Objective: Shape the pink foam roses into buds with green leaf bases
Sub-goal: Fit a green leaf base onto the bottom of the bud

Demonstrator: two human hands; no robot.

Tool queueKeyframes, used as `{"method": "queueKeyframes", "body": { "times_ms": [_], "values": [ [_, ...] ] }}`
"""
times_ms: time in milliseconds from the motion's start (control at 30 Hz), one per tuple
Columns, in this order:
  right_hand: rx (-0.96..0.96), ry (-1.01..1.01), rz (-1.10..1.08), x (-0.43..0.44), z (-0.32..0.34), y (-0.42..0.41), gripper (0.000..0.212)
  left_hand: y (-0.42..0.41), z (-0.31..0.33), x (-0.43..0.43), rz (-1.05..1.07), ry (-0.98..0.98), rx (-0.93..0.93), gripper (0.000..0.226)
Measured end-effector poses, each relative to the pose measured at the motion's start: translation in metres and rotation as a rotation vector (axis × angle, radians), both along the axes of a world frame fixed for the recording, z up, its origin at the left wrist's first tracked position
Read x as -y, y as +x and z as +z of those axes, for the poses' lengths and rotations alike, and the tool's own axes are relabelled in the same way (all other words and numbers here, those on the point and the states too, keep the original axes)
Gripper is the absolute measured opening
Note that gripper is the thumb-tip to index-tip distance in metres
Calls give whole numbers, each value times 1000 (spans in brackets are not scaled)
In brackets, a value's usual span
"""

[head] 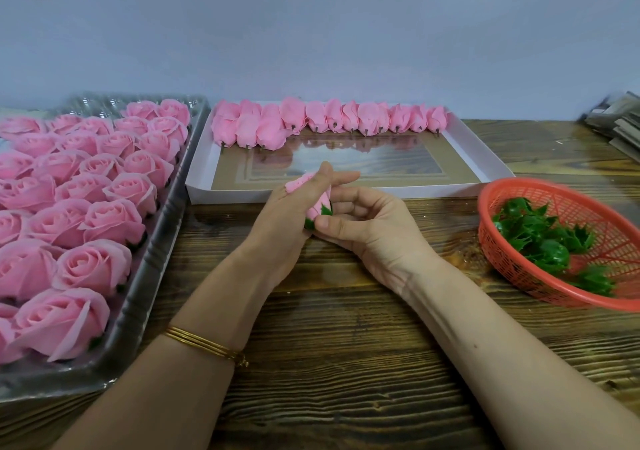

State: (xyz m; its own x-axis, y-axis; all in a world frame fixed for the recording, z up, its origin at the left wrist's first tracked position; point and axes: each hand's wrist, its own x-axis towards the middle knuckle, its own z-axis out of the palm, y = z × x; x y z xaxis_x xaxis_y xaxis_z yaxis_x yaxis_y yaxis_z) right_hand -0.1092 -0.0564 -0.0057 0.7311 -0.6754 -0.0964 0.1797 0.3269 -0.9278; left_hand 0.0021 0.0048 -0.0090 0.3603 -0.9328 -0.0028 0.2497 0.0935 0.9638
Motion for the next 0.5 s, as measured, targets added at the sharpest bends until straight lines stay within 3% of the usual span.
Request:
{"method": "queueKeyframes", "body": {
  "times_ms": [67, 267, 500],
  "values": [
    [-10, -16, 31, 1, 0, -1, 55, 0, -1, 0, -21, 0, 4, 38],
    [-12, -22, 124, 4, 2, -5, 38, 1, -2, -1, -53, 23, 25, 35],
    [-11, -9, 93, 4, 3, -3, 48, 2, 1, -2, -46, 5, -86, 40]
  ]
}}
